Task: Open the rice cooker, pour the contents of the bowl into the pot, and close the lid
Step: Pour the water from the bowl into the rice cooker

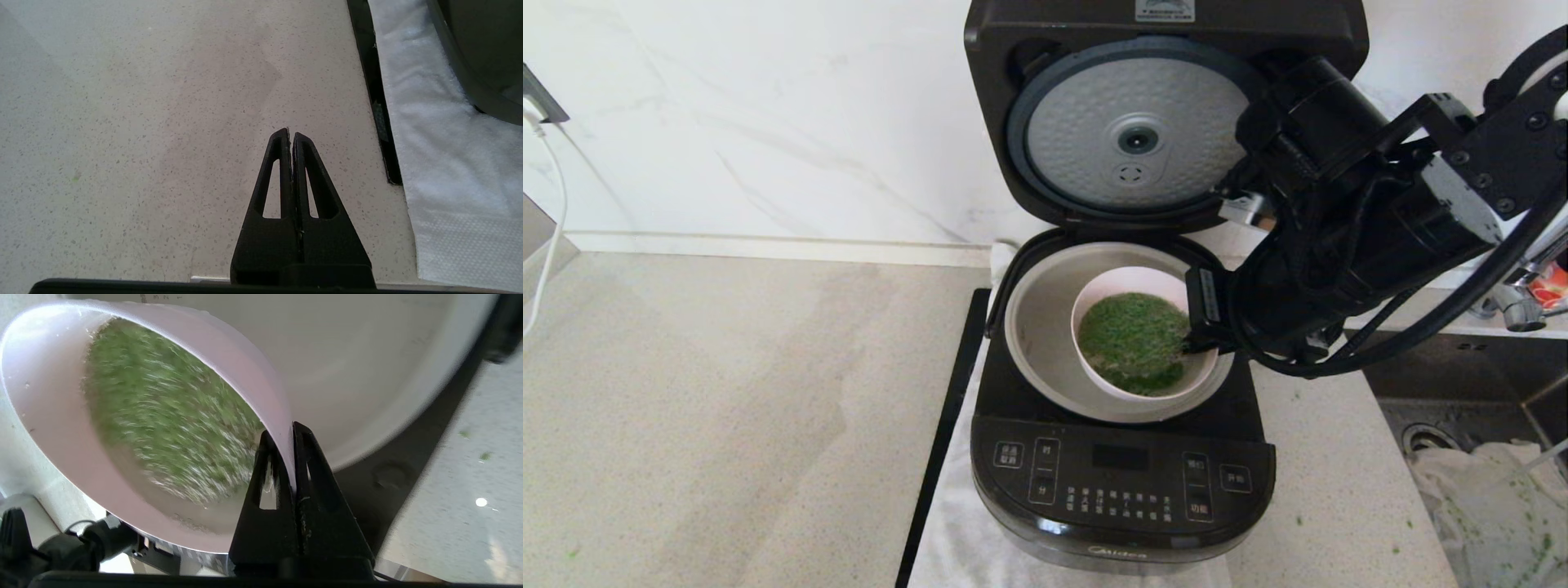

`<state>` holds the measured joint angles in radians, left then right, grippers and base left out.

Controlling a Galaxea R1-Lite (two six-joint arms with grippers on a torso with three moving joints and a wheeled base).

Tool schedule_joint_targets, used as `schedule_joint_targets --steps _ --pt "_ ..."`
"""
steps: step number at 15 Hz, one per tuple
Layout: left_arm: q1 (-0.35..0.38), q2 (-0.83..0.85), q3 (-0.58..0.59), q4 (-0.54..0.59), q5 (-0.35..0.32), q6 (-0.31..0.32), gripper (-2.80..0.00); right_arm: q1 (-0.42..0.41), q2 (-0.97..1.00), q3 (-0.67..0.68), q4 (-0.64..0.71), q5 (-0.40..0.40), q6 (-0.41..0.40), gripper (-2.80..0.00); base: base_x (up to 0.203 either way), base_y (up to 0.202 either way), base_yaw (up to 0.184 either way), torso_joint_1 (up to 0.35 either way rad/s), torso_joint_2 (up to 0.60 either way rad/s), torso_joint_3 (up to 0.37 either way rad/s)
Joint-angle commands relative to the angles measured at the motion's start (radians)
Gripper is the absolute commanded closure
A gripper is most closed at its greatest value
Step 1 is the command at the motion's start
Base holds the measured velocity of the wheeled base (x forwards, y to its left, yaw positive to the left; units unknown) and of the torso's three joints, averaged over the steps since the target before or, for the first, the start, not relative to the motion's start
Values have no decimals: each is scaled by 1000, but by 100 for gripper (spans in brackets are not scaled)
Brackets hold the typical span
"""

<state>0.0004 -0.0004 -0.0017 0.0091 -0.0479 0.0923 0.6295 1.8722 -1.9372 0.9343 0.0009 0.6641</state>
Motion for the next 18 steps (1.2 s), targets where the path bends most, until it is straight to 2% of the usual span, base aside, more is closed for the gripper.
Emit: schedule_joint_targets --steps 1,9,15,18 --pt "0 -1 0 0 0 1 0 9 45 0 -26 -7 14 0 0 0 0 0 0 0" --pt "0 -1 0 0 -1 1 0 14 91 0 -99 -15 17 0 0 0 0 0 0 0" --pt "0 -1 0 0 0 1 0 45 53 11 -184 -248 14 0 0 0 0 0 0 0" --pt "1 -1 0 0 0 1 0 57 21 80 -282 -294 8 0 0 0 0 0 0 0"
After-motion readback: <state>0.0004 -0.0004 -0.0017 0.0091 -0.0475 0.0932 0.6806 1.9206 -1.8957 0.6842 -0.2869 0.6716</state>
